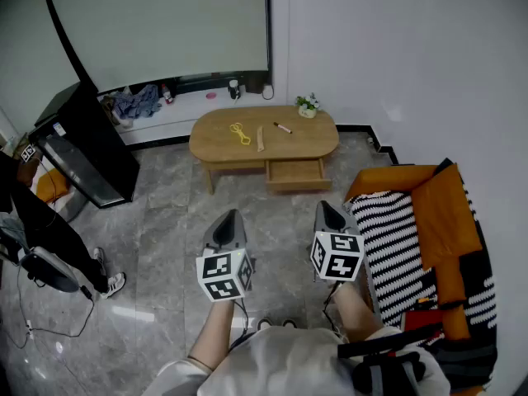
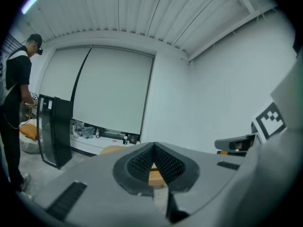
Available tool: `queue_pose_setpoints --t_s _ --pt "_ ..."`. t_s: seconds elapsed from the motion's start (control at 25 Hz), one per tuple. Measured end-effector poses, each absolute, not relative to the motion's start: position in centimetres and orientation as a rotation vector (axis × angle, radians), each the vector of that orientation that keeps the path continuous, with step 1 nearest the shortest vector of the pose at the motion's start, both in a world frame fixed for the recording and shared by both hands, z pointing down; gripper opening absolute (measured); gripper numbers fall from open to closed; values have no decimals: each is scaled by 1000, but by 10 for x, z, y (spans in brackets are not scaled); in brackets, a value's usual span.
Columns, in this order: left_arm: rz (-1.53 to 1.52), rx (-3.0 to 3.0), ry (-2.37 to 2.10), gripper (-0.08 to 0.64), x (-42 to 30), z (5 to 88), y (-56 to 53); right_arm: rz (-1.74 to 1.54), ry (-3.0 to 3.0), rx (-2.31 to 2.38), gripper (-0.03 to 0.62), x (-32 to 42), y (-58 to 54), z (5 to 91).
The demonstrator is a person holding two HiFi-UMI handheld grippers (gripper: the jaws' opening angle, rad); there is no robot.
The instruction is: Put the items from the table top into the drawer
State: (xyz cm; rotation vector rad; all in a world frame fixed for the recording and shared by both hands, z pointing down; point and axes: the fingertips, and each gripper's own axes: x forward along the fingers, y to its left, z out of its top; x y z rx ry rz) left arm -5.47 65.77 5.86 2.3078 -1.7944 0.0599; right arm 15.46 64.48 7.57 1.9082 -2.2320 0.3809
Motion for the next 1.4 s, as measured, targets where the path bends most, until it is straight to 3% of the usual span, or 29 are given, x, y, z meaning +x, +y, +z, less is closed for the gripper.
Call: queue_pose_setpoints --t_s 0.72,1.4 --pt "110 2330 -1749 8 -73 73 610 447 -2163 1907 -8 133 607 104" --pt "105 2285 -1796 8 -29 78 443 460 -2192 1885 -7 178 430 101"
